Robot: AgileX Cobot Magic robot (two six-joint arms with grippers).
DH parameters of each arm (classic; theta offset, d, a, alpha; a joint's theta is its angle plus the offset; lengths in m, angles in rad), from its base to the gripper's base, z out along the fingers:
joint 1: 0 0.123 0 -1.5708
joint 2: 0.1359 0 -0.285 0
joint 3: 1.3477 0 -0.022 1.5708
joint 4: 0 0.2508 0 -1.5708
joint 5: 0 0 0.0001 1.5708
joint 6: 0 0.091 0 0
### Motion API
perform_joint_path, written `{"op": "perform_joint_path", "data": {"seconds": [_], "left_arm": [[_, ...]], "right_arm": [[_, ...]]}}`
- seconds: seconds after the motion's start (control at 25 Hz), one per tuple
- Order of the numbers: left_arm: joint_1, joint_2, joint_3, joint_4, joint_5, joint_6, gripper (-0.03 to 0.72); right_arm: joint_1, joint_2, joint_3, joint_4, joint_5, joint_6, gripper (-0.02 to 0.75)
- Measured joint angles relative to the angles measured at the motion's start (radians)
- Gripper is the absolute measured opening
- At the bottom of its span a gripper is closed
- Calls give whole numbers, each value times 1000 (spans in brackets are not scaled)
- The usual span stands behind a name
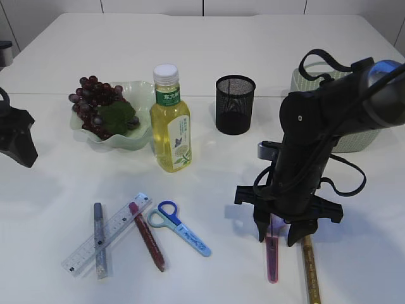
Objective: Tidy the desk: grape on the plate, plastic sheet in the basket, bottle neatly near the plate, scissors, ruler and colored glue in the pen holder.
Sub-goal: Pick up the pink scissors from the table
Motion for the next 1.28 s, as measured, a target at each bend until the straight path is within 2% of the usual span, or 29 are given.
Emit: {"op": "perform_joint_path", "data": {"seconds": [0.2,0.36,0.44,1.28], "left_arm": [[0,0,0,0,-1,0,541],[0,0,0,0,-2,0,541],[0,0,0,0,-2,0,541],[0,0,0,0,0,0,541]], "right_arm": [[0,1,-4,0,-1,2,373],[0,1,-4,0,-5,0,241],[0,2,-4,0,-5,0,203],[0,-12,-6,6,-10,-55,195]]}}
